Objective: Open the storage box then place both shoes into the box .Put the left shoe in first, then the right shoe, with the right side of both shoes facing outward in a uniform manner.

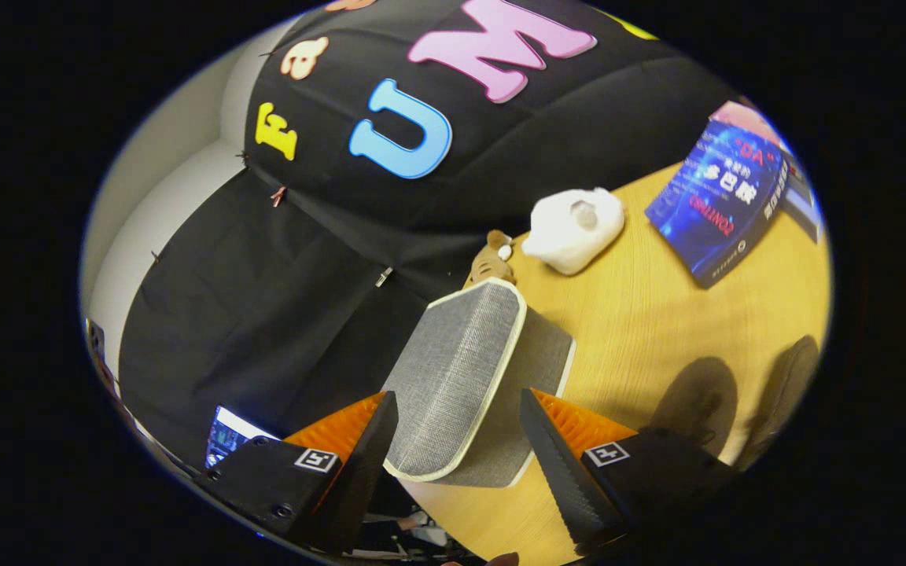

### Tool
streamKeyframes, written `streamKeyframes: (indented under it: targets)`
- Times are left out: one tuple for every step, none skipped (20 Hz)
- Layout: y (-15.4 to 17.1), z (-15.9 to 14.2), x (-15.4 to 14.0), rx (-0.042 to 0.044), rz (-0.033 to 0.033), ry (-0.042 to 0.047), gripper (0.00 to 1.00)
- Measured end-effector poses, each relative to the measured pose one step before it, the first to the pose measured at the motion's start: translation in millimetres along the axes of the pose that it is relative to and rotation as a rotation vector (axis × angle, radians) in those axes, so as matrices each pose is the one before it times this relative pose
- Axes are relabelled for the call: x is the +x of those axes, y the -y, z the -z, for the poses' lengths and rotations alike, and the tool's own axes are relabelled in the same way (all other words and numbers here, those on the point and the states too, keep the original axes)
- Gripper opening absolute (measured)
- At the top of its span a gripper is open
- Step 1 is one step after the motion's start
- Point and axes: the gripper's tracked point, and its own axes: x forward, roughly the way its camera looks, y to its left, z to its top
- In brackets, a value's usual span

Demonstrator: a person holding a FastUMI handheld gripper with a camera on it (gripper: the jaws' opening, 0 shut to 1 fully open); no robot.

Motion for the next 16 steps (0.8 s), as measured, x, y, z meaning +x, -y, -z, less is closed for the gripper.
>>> streamKeyframes:
  targets:
    - [7.62, 5.15, 4.80, 0.03752, -0.00809, -0.02614, 0.97]
    - [6.26, 5.57, 5.00, 0.03635, -0.00737, -0.02532, 0.97]
    - [4.70, 4.19, 5.36, 0.03415, -0.00731, -0.02421, 0.97]
    - [5.97, 5.51, 5.84, 0.02596, -0.00216, -0.02708, 0.97]
    - [3.74, 4.13, 4.87, 0.01420, -0.00005, -0.02200, 0.97]
    - [4.46, 3.72, 4.30, 0.01381, -0.00303, -0.02064, 0.97]
    - [2.21, 4.00, 4.06, 0.01990, -0.01196, -0.01697, 0.97]
    - [2.16, 4.26, 5.13, 0.02563, -0.01818, -0.01489, 0.97]
    - [-0.21, 2.22, 3.89, 0.03256, -0.02164, -0.01160, 0.97]
    - [-2.73, 0.47, 2.63, 0.03645, -0.02449, -0.00691, 0.97]
    - [-3.97, 0.30, 3.02, 0.03545, -0.02830, -0.00477, 0.97]
    - [-3.74, -0.34, 3.74, 0.02710, -0.02165, 0.00017, 0.97]
    - [-2.38, -0.88, 3.19, 0.02071, -0.01595, -0.00106, 0.97]
    - [-1.82, 0.93, 3.11, 0.01863, -0.01812, 0.00015, 0.97]
    - [-1.89, -0.01, 2.77, 0.01543, -0.01402, 0.00116, 0.96]
    - [-1.97, 1.19, 0.59, 0.01472, -0.01256, -0.00131, 0.96]
